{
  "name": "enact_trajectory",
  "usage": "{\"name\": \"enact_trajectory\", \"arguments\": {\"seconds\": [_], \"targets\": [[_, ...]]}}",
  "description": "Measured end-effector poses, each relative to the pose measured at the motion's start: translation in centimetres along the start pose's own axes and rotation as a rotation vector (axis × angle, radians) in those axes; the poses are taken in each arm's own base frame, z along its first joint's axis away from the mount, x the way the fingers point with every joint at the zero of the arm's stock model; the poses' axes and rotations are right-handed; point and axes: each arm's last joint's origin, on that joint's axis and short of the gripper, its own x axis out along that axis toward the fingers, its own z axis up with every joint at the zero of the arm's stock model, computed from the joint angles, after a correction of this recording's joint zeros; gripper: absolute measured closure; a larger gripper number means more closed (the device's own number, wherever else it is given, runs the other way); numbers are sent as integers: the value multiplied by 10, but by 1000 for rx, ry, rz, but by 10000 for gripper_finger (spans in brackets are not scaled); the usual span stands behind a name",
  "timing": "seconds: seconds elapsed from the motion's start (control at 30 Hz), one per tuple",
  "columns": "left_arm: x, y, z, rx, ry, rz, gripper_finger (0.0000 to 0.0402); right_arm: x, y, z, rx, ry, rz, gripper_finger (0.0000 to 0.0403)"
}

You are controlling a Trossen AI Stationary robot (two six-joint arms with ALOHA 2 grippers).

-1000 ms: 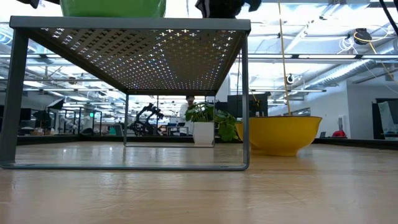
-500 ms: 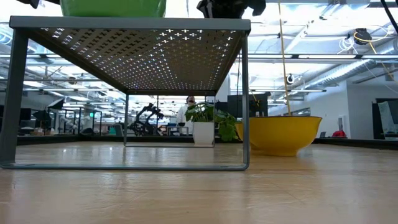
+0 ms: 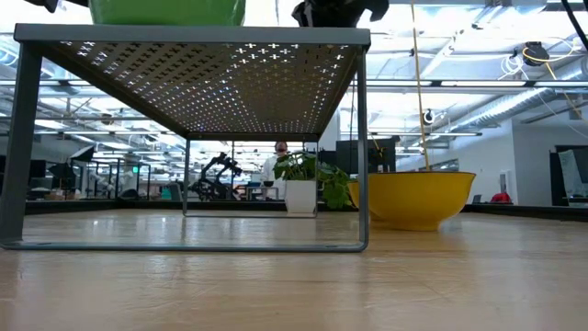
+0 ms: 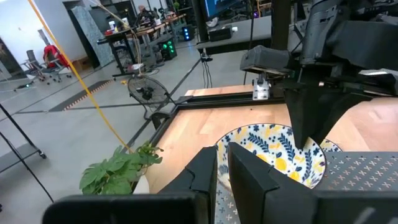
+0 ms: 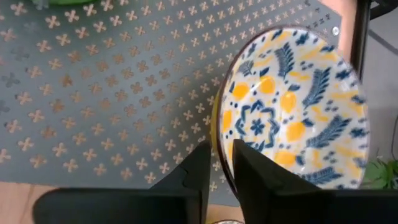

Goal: Pick & Place Mini bowls
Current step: Put the top white patterned bowl on the shelf, then stack the top white patterned bowl on the white patterned bowl on the shelf

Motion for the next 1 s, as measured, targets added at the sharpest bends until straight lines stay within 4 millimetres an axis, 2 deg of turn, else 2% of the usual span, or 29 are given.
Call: {"name": "enact_trajectory", "arguments": {"seconds": [0.27,0.43,0.63,0.87,1.0], "targets": [[0,0,0,0,0,0,355,0,-1,3,9,-31,-12,322],[0,0,0,0,1,0,355,-11,-4,5,16,-61,-66,312],[0,0,-1,-6,8,-1,355,-42,-9,3,63,-118,-131,300],[0,-2,-3,-55,25,-56,355,-77,-19,-9,253,-185,-18,270],[0,-2,-3,-45,24,-56,355,-93,-22,-19,290,-170,2,250]]}}
